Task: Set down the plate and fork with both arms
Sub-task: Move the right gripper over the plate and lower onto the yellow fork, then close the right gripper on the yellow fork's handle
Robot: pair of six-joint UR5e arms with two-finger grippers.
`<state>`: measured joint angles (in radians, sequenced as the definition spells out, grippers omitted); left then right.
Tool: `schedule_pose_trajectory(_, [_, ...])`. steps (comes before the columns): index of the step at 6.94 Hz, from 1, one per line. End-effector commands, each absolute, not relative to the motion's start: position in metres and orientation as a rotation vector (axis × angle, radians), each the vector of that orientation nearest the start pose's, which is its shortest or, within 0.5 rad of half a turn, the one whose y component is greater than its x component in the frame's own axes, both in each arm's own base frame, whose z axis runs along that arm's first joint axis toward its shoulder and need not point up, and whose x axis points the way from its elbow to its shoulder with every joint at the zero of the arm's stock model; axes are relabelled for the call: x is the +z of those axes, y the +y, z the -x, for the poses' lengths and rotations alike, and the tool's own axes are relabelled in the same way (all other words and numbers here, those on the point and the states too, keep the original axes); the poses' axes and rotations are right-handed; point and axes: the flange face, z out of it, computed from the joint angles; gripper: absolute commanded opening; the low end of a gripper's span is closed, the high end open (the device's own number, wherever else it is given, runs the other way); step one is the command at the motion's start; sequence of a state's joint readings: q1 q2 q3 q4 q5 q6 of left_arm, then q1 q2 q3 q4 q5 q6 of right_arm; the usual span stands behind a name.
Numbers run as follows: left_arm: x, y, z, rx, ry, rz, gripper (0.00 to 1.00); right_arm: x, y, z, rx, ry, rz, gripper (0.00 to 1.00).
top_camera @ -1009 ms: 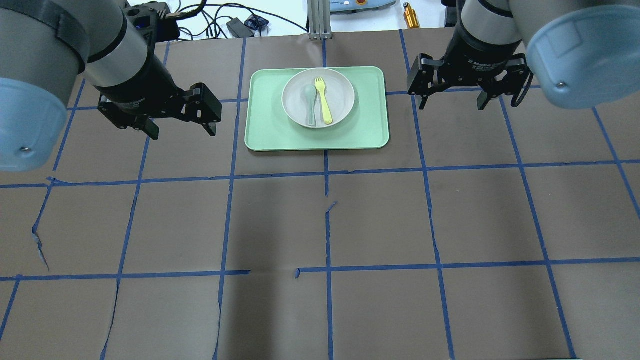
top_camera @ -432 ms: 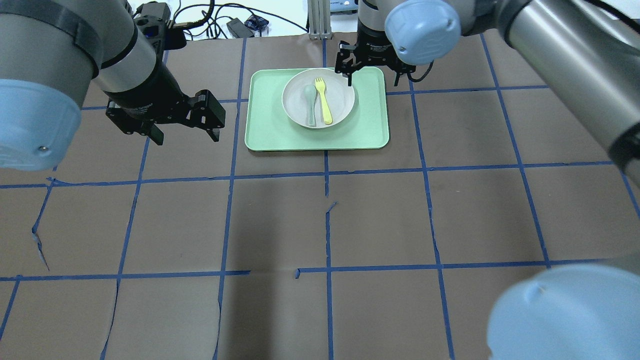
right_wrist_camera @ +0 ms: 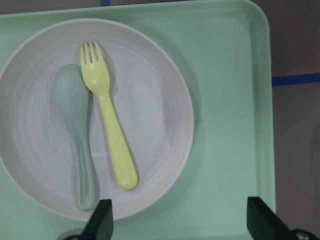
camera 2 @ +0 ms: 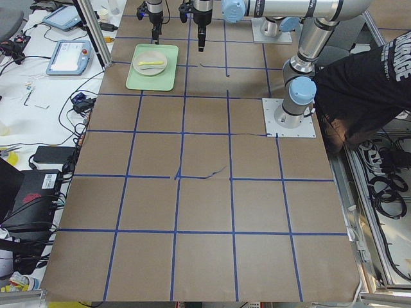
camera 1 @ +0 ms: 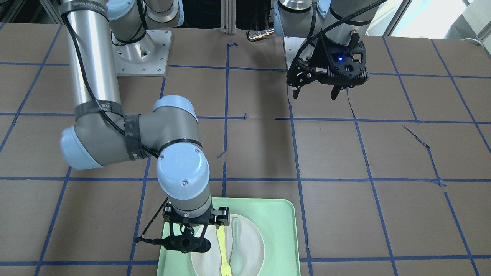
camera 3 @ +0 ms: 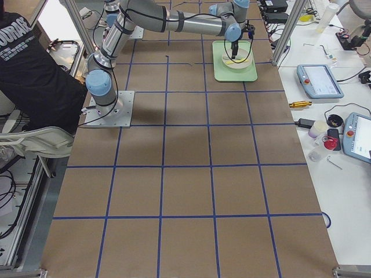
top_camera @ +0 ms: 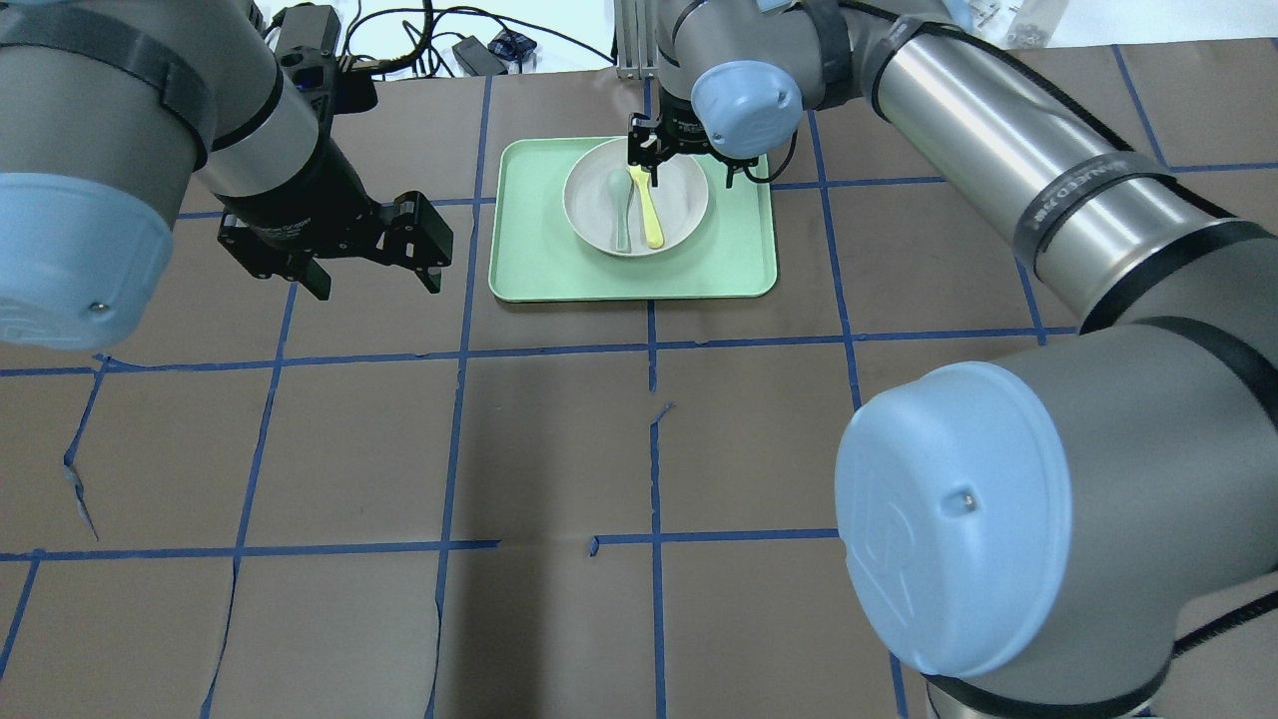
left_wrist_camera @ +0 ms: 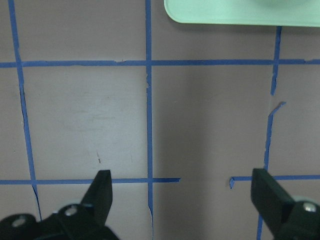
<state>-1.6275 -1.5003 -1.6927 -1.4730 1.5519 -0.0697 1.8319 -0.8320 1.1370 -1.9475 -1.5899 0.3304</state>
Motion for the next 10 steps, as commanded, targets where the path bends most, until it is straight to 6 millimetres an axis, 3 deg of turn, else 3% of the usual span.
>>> schedule_pose_trajectory(1, [0.471, -0.457, 0.161, -0.071, 3.162, 0.019, 1.00, 0.232, -0.707, -0.350, -0.128, 3.128, -0.061, 0.83])
schedule_pose_trajectory(4, [0.472, -0.456, 0.161, -0.076, 3.162, 0.016, 1.00, 0.219, -0.703, -0.355, -0.108, 3.134, -0.022, 0.63])
schedule_pose_trajectory(5, [0.471, -0.457, 0.161, -0.073, 3.162, 0.019, 1.00, 0.206, -0.708, -0.356, -0.140, 3.126, -0.023, 0.63])
schedule_pose_trajectory(8, [0.470, -0.458, 0.161, -0.068, 3.162, 0.021, 1.00, 0.193, -0.710, -0.358, -0.143, 3.127, -0.020, 0.58])
schedule_pose_trajectory(10, [0.470, -0.458, 0.161, -0.066, 3.162, 0.021, 1.00, 0.186, -0.712, -0.357, -0.144, 3.128, -0.023, 0.48])
